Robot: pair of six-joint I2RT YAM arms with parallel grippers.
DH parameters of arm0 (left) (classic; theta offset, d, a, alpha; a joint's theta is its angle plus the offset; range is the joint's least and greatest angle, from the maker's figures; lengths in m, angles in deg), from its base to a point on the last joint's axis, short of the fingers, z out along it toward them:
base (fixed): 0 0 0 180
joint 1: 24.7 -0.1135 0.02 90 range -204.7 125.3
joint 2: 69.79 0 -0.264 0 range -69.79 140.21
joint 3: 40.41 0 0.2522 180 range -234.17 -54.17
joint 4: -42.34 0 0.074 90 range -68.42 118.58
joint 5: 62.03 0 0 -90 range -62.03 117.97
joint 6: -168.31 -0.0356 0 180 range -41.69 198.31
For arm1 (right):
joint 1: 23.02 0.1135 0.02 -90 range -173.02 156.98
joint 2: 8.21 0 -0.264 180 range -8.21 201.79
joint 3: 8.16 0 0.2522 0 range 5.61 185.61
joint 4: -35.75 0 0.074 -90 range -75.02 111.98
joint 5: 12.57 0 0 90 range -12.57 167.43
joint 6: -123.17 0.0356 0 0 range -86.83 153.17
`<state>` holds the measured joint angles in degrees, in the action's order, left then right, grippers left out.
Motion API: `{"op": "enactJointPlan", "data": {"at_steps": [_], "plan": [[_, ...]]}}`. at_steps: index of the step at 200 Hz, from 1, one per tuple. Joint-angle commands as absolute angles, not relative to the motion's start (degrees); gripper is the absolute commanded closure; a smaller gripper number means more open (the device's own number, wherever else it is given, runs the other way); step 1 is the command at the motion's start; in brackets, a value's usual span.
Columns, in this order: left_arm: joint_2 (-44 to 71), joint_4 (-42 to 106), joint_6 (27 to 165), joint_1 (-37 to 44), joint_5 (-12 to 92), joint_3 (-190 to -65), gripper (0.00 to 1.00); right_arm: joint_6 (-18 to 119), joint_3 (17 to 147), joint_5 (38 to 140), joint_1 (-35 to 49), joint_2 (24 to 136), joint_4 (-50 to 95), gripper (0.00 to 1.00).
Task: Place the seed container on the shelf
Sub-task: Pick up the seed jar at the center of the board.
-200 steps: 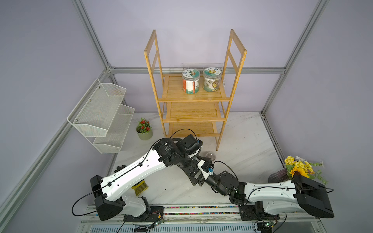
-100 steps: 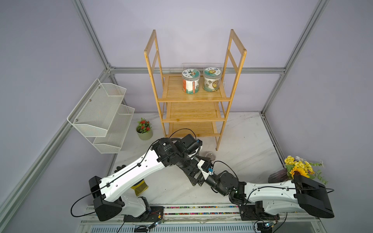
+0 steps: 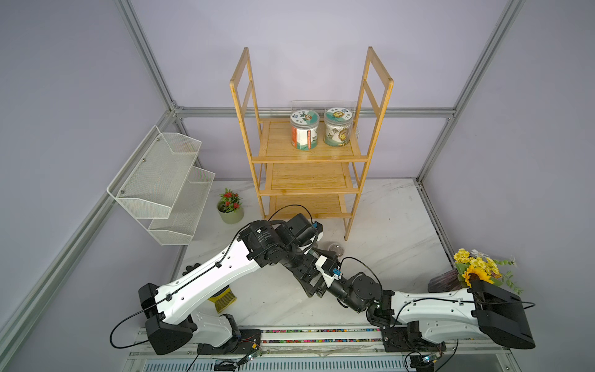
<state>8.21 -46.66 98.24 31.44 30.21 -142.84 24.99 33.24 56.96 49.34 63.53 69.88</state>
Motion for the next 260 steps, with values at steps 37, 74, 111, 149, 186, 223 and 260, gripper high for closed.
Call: {"op": "enactJointPlan", "data": {"at_steps": [37, 74, 111, 149, 186, 223, 260], "plan": [[5.2, -36.9, 97.0, 33.2, 40.3, -145.7, 0.38, 25.0, 32.9, 56.5, 47.8, 65.3, 60.7, 0.1], [4.8, -36.8, 97.0, 33.2, 40.9, -146.0, 0.38, 25.3, 33.0, 56.0, 47.7, 65.7, 59.6, 0.04], [4.4, -36.1, 97.0, 33.1, 41.6, -146.1, 0.37, 25.0, 33.6, 56.3, 47.6, 66.1, 58.2, 0.18], [4.1, -35.9, 96.9, 33.1, 42.2, -146.3, 0.37, 24.6, 33.7, 55.7, 47.6, 65.7, 57.3, 0.32], [3.9, -35.7, 96.9, 33.1, 42.2, -146.2, 0.23, 23.8, 33.8, 55.8, 47.6, 64.9, 57.0, 0.42], [3.4, -35.1, 97.2, 33.2, 42.6, -146.1, 0.15, 23.4, 33.3, 56.3, 47.7, 64.0, 57.3, 0.48], [2.6, -34.6, 97.3, 33.1, 42.4, -146.3, 0.12, 23.2, 32.8, 56.5, 47.6, 63.3, 57.5, 0.5]]}}
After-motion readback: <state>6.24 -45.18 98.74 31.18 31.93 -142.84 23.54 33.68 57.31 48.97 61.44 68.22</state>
